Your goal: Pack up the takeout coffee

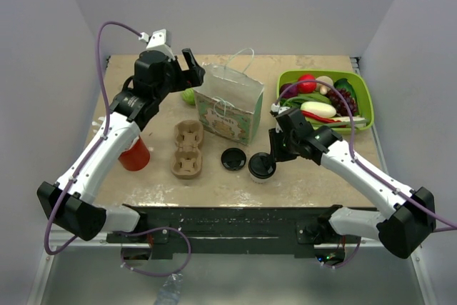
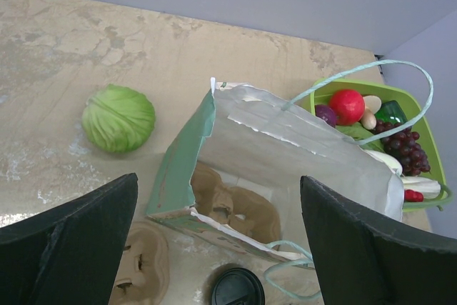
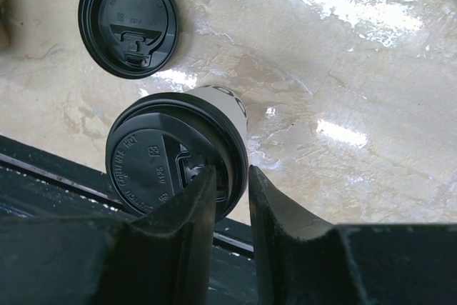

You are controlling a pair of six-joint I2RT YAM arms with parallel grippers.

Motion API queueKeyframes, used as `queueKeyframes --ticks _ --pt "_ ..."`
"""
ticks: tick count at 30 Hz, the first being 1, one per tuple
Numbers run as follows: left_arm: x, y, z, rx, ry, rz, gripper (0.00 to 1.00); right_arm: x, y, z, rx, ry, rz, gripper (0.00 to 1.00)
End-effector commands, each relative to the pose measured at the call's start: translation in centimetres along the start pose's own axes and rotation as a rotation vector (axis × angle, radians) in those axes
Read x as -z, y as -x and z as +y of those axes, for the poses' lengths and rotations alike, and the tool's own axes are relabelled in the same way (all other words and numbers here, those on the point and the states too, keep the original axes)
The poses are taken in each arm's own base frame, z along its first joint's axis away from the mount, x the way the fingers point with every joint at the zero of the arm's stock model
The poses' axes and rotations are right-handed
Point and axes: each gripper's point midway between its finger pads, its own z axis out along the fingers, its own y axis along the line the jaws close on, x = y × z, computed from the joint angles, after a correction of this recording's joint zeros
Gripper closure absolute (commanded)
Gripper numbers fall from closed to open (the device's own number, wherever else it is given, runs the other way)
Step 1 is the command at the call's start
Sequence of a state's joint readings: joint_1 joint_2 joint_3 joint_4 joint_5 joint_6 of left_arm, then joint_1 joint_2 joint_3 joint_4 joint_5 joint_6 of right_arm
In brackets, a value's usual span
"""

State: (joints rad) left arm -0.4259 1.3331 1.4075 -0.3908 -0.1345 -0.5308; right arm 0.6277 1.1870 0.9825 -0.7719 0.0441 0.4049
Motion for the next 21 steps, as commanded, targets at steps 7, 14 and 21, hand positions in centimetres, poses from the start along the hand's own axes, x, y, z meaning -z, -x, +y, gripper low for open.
queueKeyframes --ticks 7,14,21 --pt "0.5 0.8 -0.2 0.003 -0.01 -0.033 0.0 0.2 0.7 0.6 0.026 0.035 -0.013 0.74" --pt "0.3 0.6 -0.2 0.004 -0.008 -0.027 0.0 -0.2 -0.2 0.4 0.028 0.036 0.012 0.79" --pt "0.2 0.5 -0.1 0.005 -0.005 -0.023 0.0 -0.5 -0.6 0.3 0.025 0.032 0.022 0.83"
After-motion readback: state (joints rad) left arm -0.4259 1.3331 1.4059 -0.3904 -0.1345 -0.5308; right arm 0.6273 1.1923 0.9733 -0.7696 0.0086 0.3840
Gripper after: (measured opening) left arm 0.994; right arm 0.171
